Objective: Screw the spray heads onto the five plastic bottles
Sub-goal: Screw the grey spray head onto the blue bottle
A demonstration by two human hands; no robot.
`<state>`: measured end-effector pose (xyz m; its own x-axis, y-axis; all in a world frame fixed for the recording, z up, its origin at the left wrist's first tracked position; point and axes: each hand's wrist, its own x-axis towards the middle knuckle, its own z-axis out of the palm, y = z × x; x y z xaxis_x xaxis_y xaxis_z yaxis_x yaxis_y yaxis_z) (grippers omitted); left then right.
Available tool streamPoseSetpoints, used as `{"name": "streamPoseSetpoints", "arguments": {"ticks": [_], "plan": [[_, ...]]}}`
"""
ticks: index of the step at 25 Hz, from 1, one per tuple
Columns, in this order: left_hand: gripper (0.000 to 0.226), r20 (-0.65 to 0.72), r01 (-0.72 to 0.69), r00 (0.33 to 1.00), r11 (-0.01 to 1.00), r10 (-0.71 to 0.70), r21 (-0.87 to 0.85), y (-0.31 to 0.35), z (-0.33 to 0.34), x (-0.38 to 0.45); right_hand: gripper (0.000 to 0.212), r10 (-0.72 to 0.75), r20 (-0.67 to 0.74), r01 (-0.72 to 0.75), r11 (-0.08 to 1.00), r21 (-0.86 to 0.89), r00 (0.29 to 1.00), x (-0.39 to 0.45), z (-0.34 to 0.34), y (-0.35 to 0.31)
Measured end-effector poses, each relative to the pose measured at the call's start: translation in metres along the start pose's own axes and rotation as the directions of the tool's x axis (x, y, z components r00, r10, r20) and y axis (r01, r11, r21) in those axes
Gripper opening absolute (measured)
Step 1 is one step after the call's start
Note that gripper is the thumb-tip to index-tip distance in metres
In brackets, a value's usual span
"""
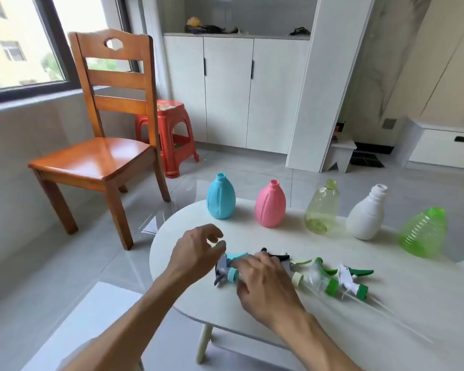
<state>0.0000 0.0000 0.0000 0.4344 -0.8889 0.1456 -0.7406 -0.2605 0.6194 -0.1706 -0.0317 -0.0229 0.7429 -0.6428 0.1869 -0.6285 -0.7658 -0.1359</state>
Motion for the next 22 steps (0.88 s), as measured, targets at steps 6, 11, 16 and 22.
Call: {"name": "streamPoseSetpoints", "arguments": {"ticks": [6, 11, 16, 22], "plan": [[0.027, -0.163, 0.231, 0.953, 0.961, -0.255, -0.155, -0.027, -0.002, 0.045, 0.031, 0.013, 0.198, 0.058, 0.935, -0.35, 0.98, 0.047, 0.024, -0.024], [0.028, -0.244, 0.219, 0.937, 0.964, -0.251, -0.154, -0.023, 0.006, 0.057, 0.015, 0.102, 0.035, -0.1, 0.993, -0.06, 0.994, 0.059, 0.018, -0.014], [0.041, -0.264, 0.28, 0.889, 0.9, -0.374, -0.333, -0.021, 0.026, 0.074, 0.007, 0.48, -0.109, -0.154, 0.476, 0.866, 0.87, 0.063, -0.042, 0.039], [0.096, -0.235, 0.17, 0.941, 0.942, -0.243, -0.291, -0.014, 0.065, 0.119, 0.013, 0.547, -0.047, -0.029, 0.13, 0.991, 0.836, 0.03, -0.055, 0.09]]}}
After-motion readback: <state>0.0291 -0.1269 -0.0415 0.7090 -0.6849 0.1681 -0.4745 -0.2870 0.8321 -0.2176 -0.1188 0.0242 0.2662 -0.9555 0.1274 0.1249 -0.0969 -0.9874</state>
